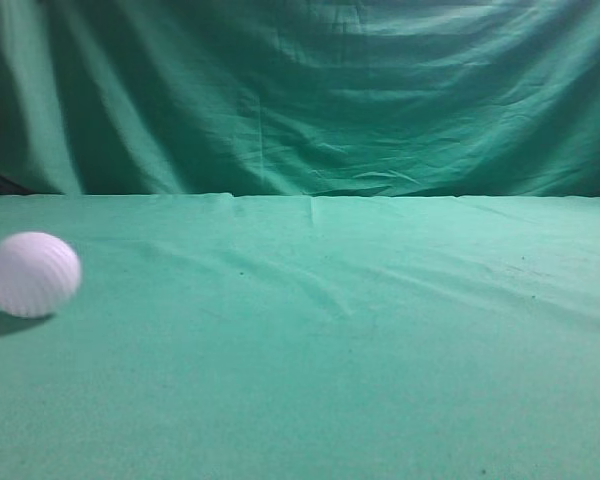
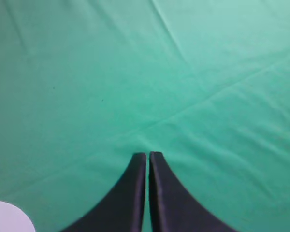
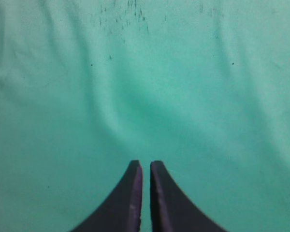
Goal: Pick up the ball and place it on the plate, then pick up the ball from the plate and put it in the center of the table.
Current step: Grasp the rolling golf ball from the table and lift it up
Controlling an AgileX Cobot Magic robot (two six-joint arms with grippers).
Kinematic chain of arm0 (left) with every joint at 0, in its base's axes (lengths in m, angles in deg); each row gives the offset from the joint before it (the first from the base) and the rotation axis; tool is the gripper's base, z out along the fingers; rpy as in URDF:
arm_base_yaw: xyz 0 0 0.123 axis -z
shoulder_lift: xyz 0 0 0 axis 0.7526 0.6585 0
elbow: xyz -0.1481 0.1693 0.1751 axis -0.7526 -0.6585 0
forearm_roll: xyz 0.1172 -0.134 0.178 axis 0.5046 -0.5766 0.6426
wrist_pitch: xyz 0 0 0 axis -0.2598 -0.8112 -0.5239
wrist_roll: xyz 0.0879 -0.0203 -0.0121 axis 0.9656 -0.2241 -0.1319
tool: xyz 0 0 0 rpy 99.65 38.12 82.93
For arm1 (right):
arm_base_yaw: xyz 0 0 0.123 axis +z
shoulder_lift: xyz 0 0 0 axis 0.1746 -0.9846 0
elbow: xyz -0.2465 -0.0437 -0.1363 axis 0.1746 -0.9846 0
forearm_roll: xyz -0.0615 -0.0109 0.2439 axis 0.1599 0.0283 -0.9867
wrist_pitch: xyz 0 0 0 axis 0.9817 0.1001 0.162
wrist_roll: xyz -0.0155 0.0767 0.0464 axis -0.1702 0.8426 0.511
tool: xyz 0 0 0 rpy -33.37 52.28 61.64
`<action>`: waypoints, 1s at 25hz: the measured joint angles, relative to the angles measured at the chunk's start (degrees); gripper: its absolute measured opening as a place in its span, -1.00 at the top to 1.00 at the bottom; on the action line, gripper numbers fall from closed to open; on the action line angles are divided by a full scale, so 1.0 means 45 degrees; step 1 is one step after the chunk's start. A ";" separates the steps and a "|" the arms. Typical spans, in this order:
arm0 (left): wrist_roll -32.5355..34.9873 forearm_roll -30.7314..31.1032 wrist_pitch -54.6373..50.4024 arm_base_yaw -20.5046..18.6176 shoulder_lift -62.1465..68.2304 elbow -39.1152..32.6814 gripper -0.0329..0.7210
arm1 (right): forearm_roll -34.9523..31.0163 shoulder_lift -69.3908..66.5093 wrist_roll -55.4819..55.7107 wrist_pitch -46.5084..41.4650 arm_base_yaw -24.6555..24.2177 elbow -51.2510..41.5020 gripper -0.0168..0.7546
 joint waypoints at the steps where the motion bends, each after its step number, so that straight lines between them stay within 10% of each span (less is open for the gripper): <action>1: -0.0030 0.0029 -0.0057 0.0105 -0.0526 -0.0105 0.91 | 0.0000 0.0000 0.0000 0.0000 0.0000 0.0000 0.82; 14: 0.0040 0.0389 0.2950 0.0209 -0.8192 -0.6241 0.91 | 0.0021 0.0000 0.0000 0.0000 0.0081 0.0000 0.82; 25: 0.1444 0.0453 0.3939 0.0209 -1.2913 -0.9844 0.91 | 0.1160 0.0000 0.0000 0.0240 0.2742 0.0000 0.82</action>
